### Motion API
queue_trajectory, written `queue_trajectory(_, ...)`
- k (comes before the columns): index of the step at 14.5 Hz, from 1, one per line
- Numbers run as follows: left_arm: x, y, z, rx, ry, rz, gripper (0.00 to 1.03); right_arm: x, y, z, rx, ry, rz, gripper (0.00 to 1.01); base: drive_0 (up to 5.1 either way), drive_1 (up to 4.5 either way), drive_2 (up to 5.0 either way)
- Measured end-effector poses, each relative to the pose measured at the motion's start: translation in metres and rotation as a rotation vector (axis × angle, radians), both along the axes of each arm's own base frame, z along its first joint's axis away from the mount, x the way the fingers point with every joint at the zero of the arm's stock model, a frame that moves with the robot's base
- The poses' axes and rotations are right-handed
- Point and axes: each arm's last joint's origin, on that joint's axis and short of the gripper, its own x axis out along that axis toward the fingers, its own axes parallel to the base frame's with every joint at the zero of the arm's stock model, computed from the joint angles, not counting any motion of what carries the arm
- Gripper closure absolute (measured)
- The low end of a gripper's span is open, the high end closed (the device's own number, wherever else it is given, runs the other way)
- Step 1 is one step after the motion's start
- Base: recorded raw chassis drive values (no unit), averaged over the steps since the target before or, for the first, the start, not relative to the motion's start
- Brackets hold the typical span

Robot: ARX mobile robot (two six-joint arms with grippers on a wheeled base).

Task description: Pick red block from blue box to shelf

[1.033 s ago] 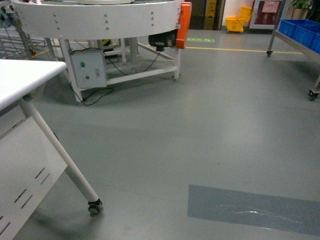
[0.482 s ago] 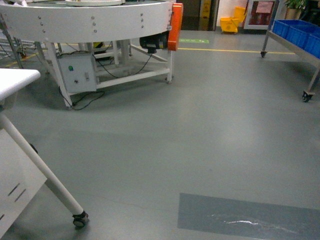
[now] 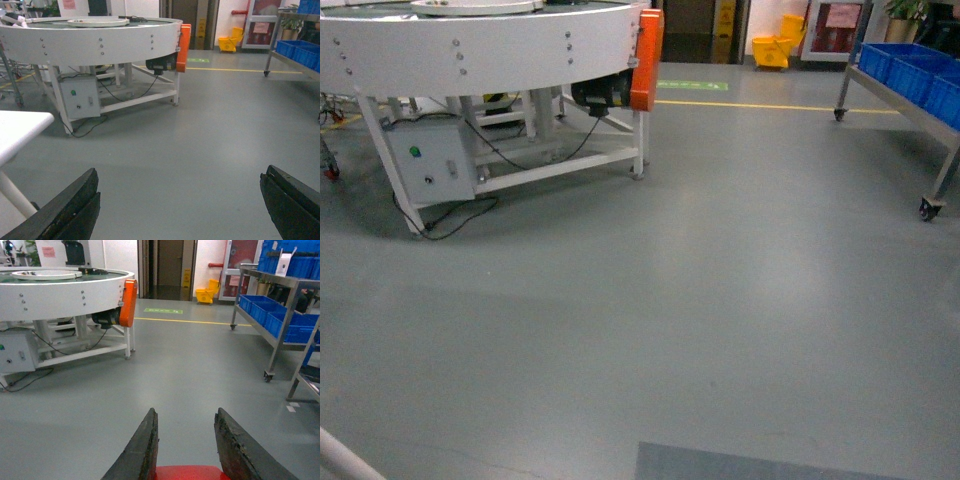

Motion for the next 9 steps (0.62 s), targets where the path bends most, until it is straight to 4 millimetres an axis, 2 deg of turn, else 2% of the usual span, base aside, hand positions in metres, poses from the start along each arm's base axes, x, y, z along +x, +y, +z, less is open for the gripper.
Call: queue_trajectory(9,0.0,0.0,0.0005,0.0,-0.005,0.001,0.05,0.0,-0.0001,-0.0007,0.0,0.004,-0.001,0.73,0.1,1.94,-1.7)
